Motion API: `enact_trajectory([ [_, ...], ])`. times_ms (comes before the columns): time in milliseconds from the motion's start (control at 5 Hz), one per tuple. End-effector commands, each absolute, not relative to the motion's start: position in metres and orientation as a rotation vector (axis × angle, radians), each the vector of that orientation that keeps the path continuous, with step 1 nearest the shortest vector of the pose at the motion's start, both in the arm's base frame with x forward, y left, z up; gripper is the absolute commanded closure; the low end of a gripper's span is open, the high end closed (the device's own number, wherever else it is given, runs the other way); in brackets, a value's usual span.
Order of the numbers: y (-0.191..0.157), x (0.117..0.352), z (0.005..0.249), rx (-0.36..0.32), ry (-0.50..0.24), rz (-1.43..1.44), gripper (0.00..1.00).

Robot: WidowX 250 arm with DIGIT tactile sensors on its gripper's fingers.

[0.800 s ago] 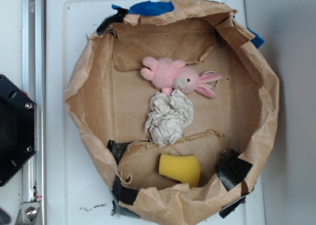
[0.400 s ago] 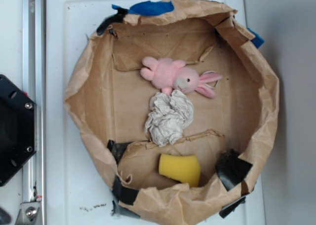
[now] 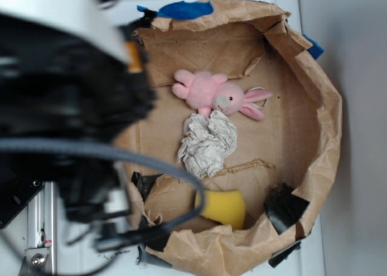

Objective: Grab the white paper.

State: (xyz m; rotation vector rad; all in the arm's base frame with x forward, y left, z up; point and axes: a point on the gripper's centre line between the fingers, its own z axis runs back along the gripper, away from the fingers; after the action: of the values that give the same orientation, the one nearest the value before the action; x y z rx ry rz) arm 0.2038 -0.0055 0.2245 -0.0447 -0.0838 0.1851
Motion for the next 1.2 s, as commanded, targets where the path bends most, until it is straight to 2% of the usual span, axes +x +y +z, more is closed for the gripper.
enact_trajectory([
  [0, -0.0095, 0.2129, 0.2172, -0.131, -0.230, 0.646, 0.00],
  [200, -0.0168, 0.2109, 0.2157, -0.177, -0.178, 0.774, 0.00],
  [1000, -0.0168, 0.2109, 0.2157, -0.177, -0.178, 0.774, 0.00],
])
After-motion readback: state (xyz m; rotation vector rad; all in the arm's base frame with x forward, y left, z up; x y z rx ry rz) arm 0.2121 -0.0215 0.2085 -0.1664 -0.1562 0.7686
